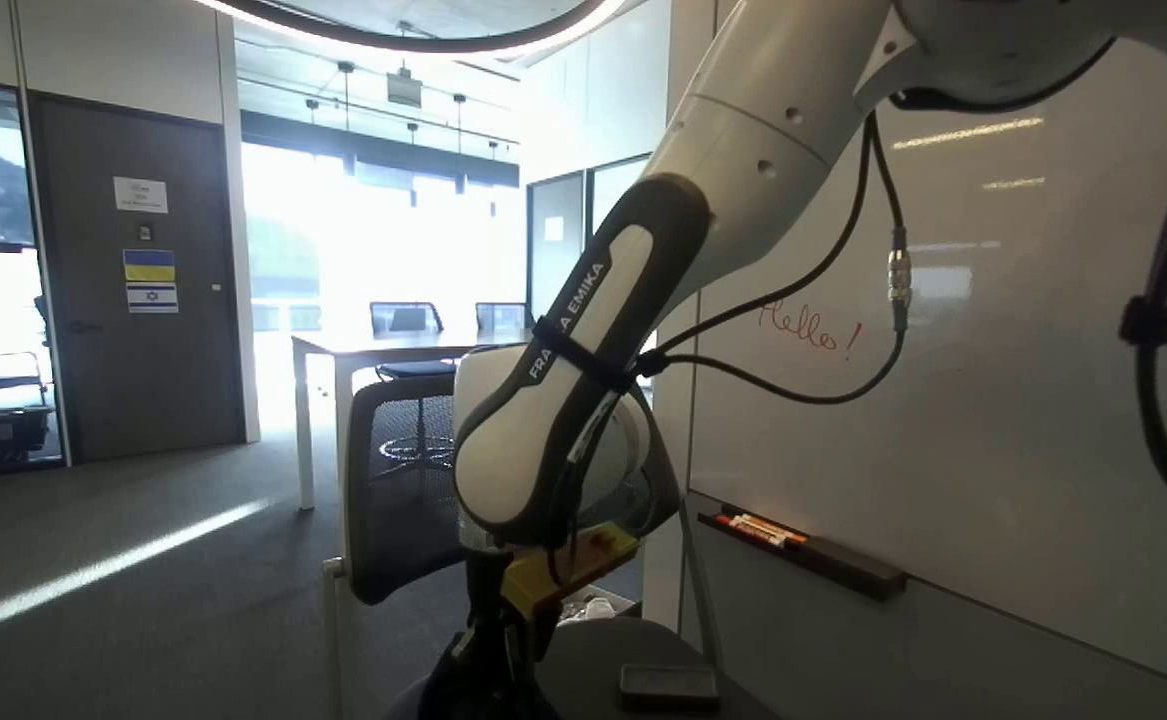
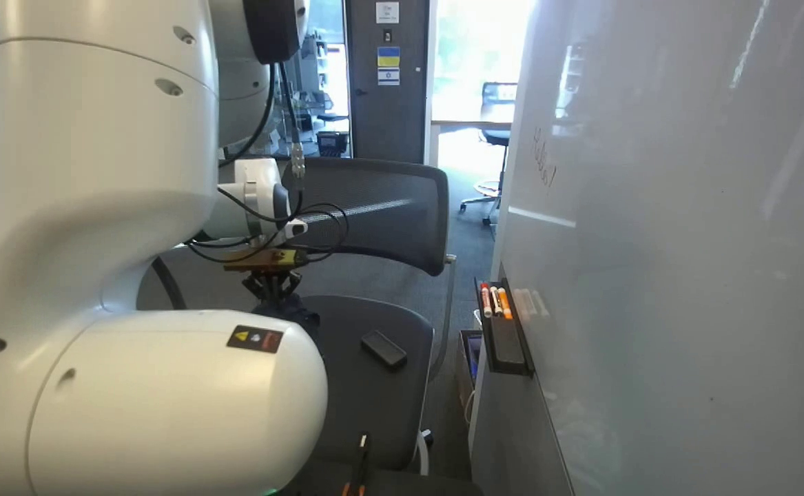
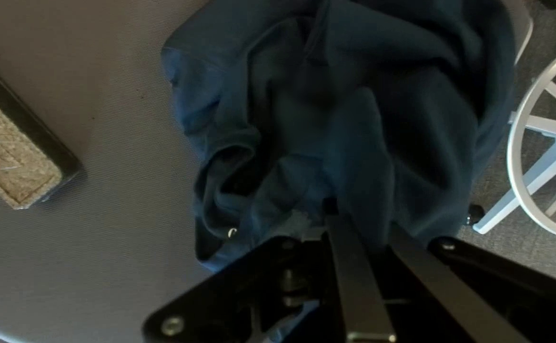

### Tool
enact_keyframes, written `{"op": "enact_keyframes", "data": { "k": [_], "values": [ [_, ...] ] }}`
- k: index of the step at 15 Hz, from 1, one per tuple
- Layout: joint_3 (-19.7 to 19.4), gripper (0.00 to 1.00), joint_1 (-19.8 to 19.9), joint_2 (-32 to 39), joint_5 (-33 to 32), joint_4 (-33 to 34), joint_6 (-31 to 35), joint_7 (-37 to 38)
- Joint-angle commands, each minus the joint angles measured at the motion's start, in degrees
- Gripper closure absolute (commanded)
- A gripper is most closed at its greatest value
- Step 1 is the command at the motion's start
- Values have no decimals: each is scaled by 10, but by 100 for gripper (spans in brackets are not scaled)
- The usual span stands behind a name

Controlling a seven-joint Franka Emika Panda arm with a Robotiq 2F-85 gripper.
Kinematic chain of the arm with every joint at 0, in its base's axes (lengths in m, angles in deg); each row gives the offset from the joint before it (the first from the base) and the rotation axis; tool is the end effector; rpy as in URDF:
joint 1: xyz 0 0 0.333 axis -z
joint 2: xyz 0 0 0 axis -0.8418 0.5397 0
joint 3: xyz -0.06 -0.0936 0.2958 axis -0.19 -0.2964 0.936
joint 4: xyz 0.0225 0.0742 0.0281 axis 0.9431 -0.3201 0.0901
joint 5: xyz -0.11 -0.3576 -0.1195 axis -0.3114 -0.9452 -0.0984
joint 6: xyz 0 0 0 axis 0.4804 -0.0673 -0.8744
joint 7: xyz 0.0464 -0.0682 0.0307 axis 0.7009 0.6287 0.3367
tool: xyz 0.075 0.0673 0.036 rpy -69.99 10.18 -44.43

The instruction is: Remove the clothes from the backrest of the chair and put them on the seat

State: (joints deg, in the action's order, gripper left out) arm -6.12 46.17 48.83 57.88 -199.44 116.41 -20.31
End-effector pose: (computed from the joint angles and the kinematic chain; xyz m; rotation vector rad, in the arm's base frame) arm 0.5229 0.1945 0.1636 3.0991 0.3892 -0.0699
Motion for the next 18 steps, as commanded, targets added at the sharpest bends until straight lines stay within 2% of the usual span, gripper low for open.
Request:
{"op": "enact_keyframes", "data": {
  "k": [1,3,7,12,15,18],
  "values": [
    [-21,69,-7,58,23,63,-9,-12],
    [-24,65,-2,44,35,56,-13,-10],
    [-29,37,11,-61,57,-8,-75,-10],
    [-61,1,10,-200,20,-46,-223,43],
    [-59,0,26,-291,18,-58,-292,45],
    [-55,0,43,-385,32,-72,-313,47]
  ]
}}
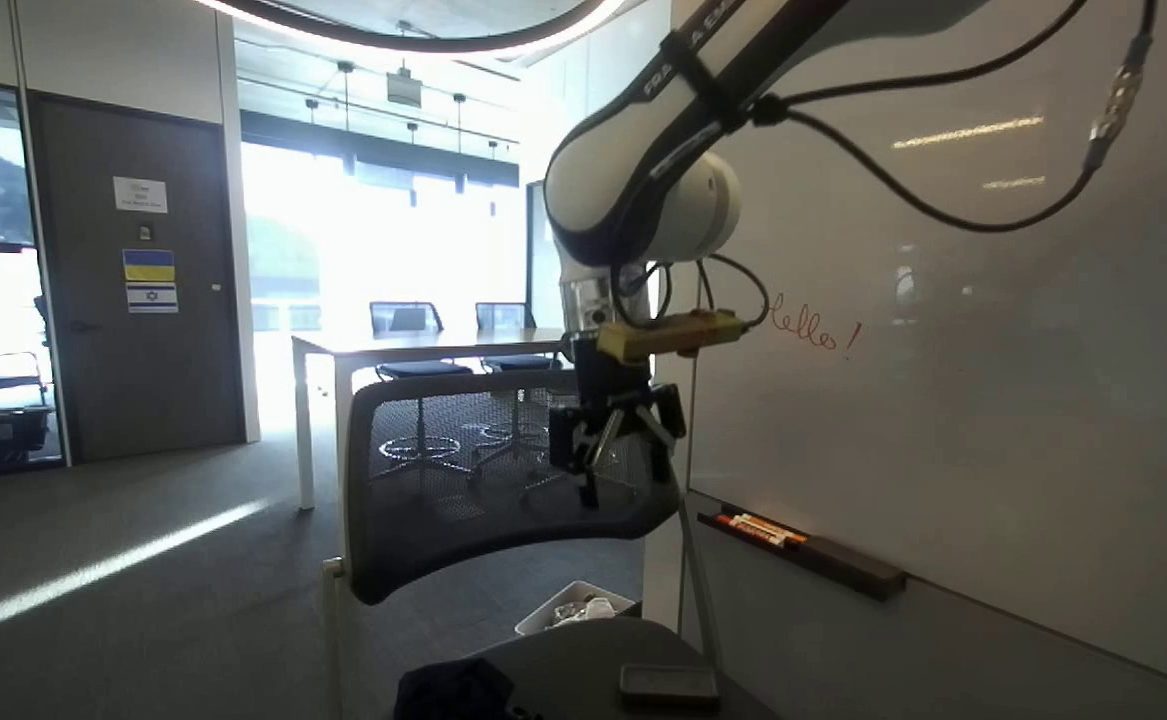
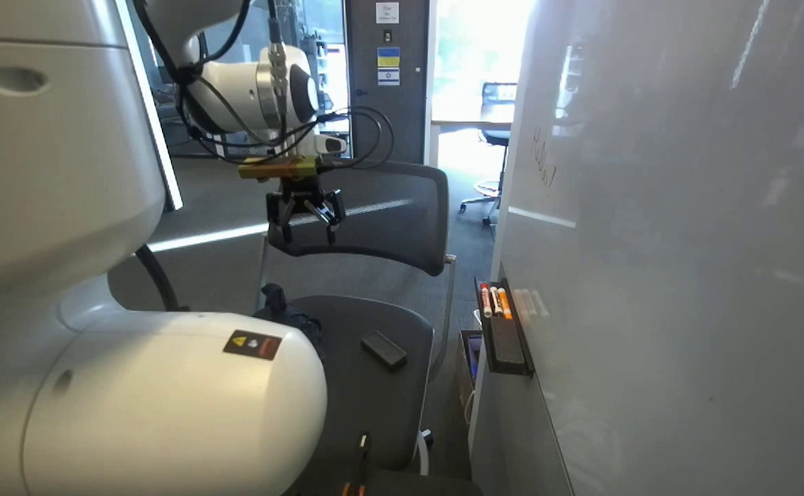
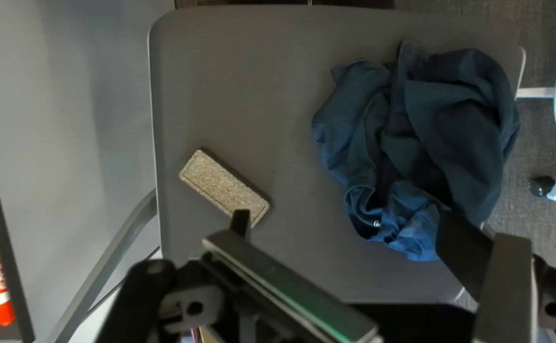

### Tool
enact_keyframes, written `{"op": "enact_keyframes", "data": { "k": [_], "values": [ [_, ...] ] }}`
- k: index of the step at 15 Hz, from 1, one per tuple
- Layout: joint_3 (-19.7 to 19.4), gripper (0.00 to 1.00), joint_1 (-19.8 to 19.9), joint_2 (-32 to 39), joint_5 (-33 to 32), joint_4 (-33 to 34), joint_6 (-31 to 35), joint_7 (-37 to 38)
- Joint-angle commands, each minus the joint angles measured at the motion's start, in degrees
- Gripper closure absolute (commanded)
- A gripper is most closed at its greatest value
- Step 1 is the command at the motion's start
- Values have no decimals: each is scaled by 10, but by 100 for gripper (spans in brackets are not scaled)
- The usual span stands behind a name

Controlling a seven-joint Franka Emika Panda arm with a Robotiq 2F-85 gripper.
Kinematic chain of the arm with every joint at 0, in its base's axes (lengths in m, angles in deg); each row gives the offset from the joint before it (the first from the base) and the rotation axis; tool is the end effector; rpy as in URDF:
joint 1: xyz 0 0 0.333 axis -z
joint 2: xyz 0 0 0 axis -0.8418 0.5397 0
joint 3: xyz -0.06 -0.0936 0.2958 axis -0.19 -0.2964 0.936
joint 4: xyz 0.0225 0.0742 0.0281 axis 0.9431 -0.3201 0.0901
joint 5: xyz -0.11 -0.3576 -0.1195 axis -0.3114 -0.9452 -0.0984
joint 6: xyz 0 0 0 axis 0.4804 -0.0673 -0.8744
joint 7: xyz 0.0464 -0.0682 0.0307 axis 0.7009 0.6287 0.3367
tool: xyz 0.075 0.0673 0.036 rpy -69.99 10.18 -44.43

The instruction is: Remove the clothes from the backrest of the chair and put them on the seat

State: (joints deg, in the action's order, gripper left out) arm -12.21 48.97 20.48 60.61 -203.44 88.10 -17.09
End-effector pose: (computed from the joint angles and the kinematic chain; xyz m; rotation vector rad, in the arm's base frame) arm 0.5019 0.0922 0.3631 3.0229 -0.0293 -0.1561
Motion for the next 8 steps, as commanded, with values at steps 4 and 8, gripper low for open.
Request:
{"op": "enact_keyframes", "data": {
  "k": [4,8],
  "values": [
    [14,0,31,-114,6,-15,-52,15],
    [15,0,38,-156,11,-32,-67,23]
  ]
}}
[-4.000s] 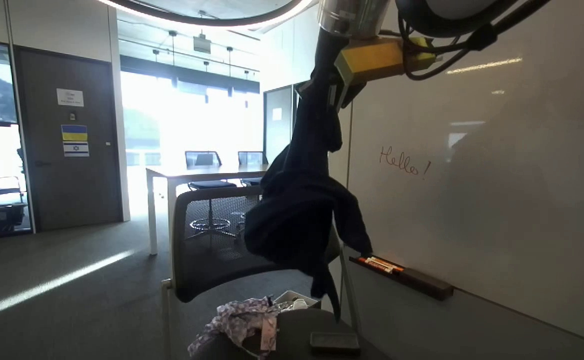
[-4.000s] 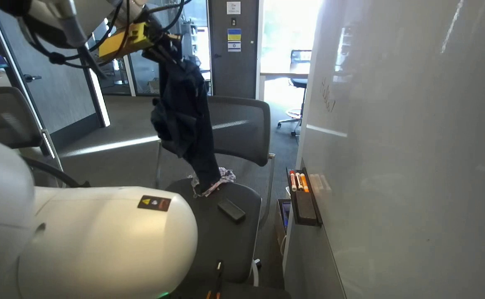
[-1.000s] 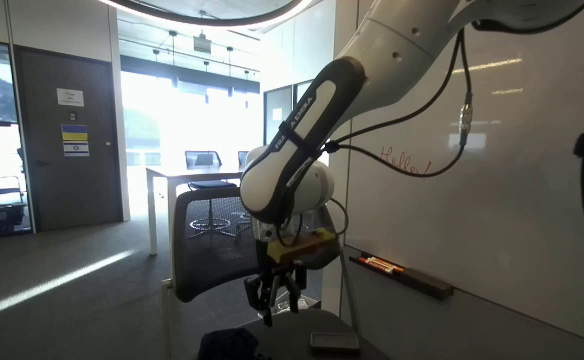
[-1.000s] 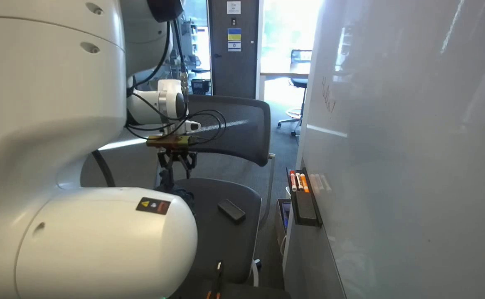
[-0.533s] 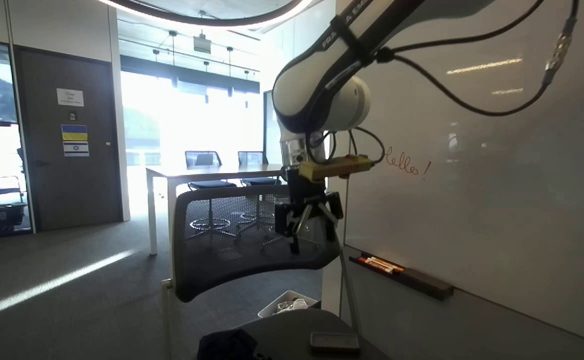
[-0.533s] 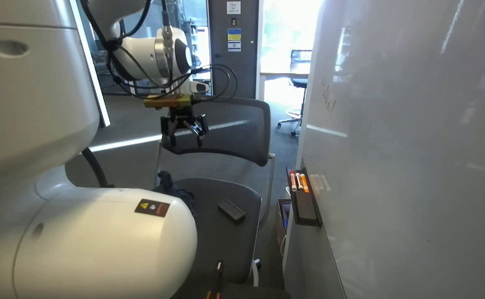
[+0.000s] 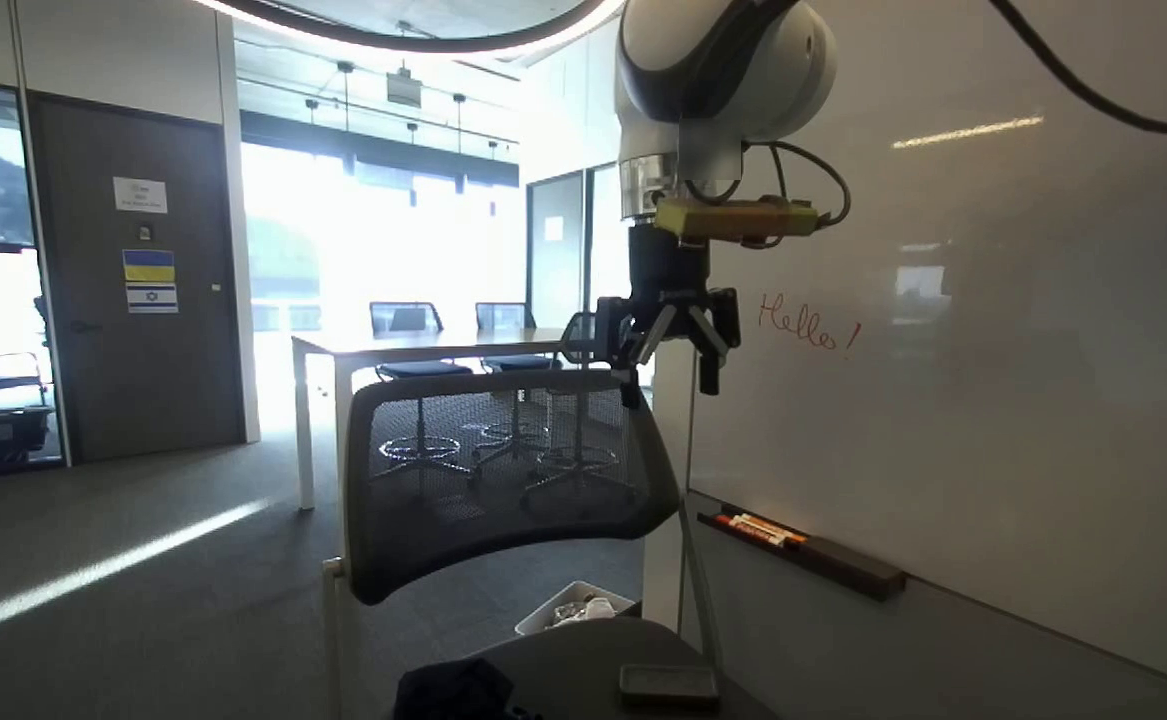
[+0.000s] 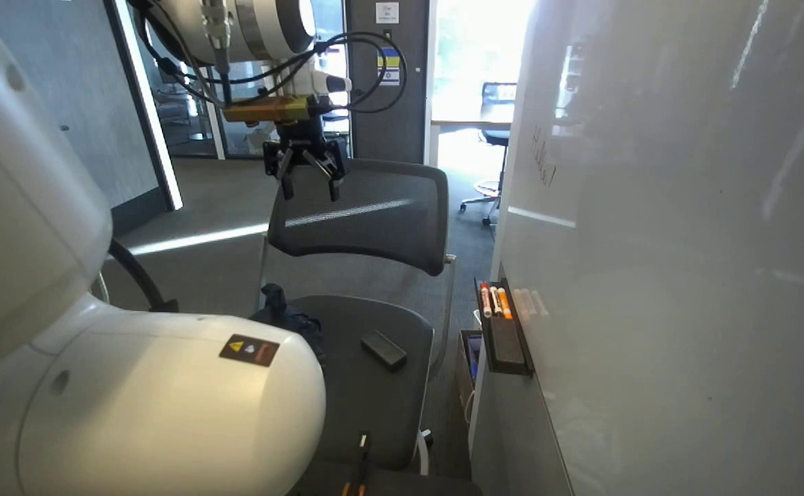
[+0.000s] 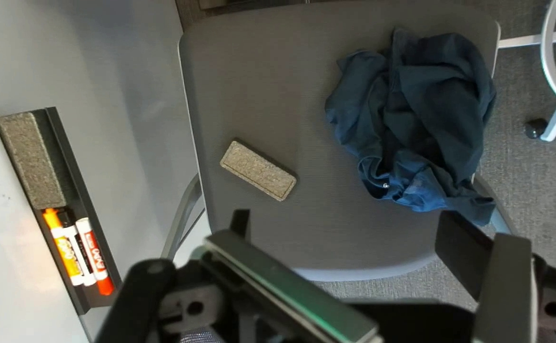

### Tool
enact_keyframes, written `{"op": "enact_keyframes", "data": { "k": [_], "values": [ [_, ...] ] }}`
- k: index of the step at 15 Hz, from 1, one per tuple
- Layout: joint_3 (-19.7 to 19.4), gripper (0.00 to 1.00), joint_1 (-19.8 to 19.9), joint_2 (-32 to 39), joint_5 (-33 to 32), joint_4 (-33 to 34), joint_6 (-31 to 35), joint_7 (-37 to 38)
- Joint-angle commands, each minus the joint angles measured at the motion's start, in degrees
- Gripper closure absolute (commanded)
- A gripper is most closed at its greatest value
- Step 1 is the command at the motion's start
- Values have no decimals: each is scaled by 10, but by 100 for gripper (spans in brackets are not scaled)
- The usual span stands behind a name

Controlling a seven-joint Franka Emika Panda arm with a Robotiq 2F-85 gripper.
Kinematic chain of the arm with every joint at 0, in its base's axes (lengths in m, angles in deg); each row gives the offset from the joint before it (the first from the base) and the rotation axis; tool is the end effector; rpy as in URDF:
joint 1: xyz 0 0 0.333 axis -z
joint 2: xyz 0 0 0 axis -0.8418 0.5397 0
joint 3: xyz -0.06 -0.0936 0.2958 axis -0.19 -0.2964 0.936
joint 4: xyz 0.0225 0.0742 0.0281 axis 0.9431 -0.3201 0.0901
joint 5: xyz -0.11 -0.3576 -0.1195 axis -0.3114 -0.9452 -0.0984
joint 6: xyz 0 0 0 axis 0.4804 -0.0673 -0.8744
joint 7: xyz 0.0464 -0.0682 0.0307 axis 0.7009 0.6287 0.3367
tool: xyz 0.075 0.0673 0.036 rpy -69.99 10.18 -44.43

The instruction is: Remove the clothes from the backrest of the chair and put them on the seat

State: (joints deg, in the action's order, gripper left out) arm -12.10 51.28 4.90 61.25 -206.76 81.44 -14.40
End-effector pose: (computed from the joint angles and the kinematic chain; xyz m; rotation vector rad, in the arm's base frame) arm 0.4566 0.0653 0.4603 3.0323 -0.1923 -0.0086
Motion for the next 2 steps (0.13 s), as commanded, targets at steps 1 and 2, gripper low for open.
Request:
{"op": "enact_keyframes", "data": {
  "k": [1,2],
  "values": [
    [14,0,15,1,4,-1,-1,-2],
    [15,0,15,2,4,-2,-1,-1]
  ]
}}
